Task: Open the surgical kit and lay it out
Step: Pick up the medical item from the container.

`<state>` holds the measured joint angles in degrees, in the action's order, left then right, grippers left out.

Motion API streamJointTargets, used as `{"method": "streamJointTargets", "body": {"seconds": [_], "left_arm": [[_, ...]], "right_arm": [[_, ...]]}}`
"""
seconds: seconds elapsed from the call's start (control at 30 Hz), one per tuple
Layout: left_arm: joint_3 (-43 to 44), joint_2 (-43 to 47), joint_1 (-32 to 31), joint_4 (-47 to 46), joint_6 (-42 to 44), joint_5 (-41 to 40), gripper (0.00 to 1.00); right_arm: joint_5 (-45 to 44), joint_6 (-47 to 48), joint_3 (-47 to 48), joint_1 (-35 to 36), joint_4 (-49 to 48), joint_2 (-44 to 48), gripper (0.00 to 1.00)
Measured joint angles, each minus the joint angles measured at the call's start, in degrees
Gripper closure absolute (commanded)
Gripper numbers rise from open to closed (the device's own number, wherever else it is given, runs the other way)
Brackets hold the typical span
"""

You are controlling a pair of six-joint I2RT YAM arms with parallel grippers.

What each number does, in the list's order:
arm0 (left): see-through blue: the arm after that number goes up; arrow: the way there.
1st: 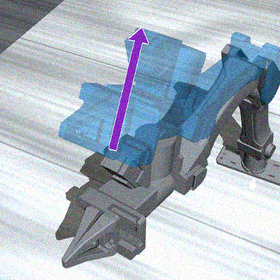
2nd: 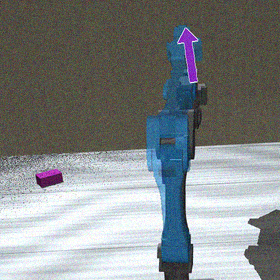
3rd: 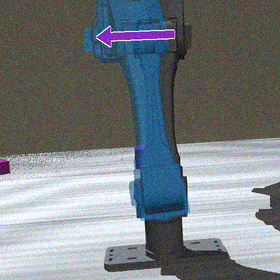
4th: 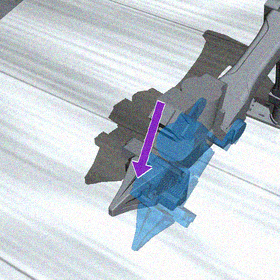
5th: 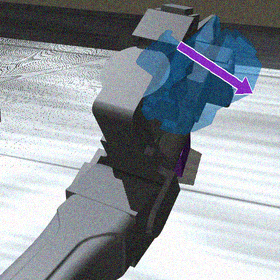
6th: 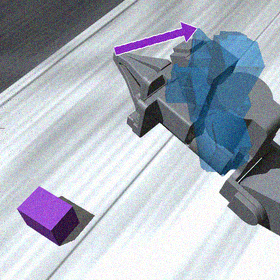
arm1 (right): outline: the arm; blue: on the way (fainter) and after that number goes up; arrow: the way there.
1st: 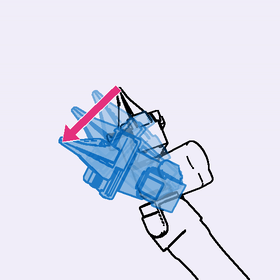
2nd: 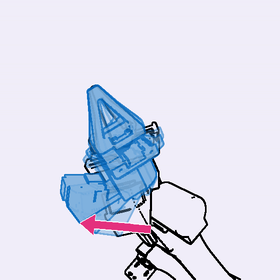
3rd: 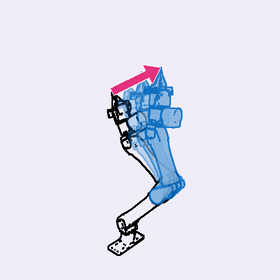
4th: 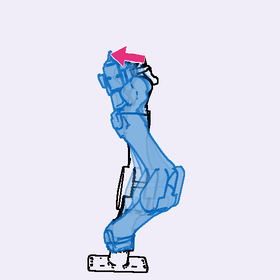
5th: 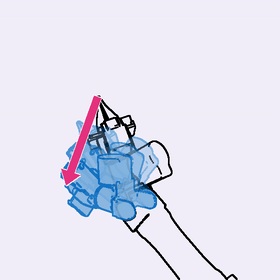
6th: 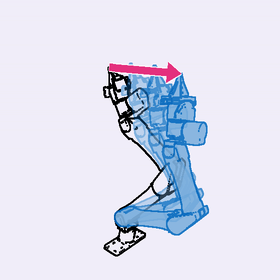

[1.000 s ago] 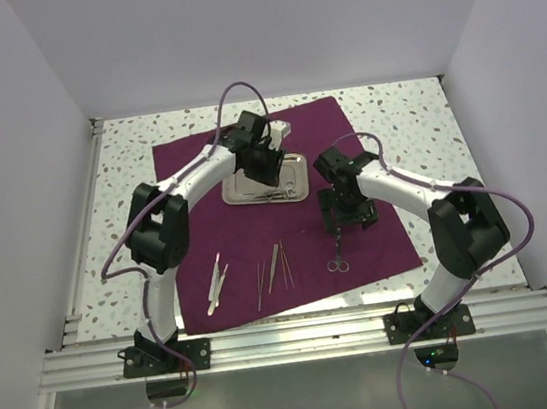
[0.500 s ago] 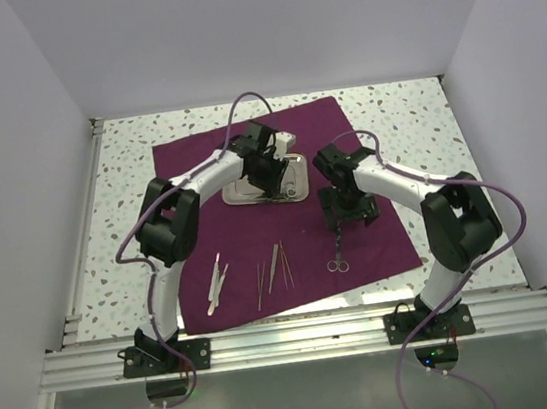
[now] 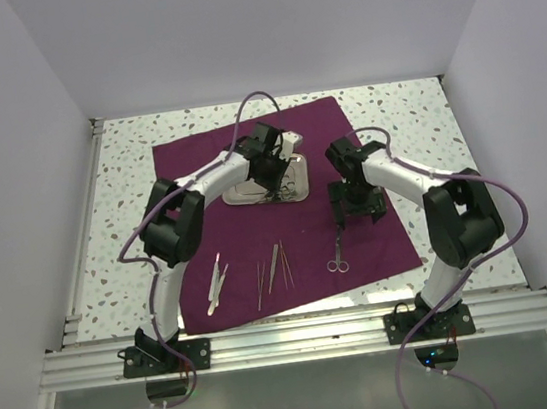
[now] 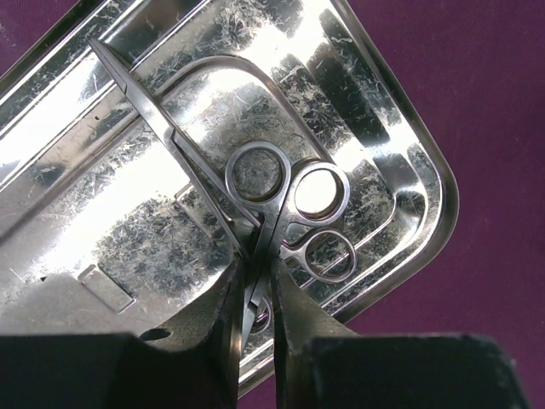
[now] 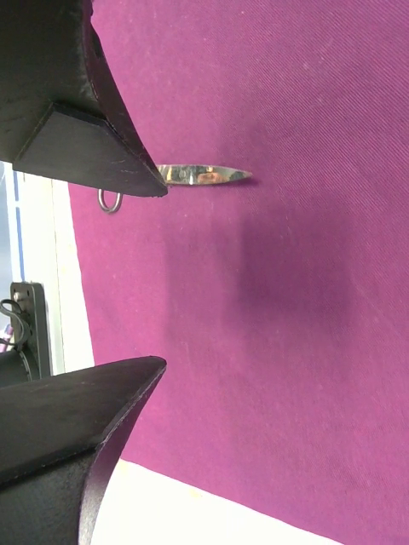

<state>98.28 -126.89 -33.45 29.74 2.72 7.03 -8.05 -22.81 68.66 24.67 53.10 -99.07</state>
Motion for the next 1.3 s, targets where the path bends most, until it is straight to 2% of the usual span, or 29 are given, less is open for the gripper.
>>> {"method": "streamJointTargets", "body": {"seconds": [0.1,0.2,0.23,0.27,0.67,1.03,1.3], "left_arm": [[-0.02,-0.09,0.00,-0.09,0.04,-0.07,0.80],[-0.02,-0.17,0.00,-0.13,0.11,-0.04,0.90],[0.00,-0.20,0.00,-0.35,0.17,-0.04,0.99],[0.02,-0.26,0.00,-0.59,0.37,-0.09,1.00],[1.92,-0.72,-0.33,1.27,0.72,-1.33,1.00],[2.25,2.51,-0.33,6.88,0.72,0.09,1.00],[2.86,7.39,-0.33,8.52,0.76,4.42,1.00]], "right_arm": [[0.44,0.15,0.00,-1.03,-0.11,0.00,0.21],[1.38,0.39,-0.04,-2.01,-0.35,0.00,0.21],[1.60,0.44,-0.07,-2.27,-0.44,0.00,0.21],[1.68,0.48,-0.13,-2.40,-0.55,0.00,0.21],[3.65,0.59,1.40,-2.89,-0.15,0.00,0.22],[8.46,-0.35,23.04,-2.95,1.57,-0.02,0.21],[14.86,-3.17,27.34,-3.32,1.38,-3.37,0.21]]}}
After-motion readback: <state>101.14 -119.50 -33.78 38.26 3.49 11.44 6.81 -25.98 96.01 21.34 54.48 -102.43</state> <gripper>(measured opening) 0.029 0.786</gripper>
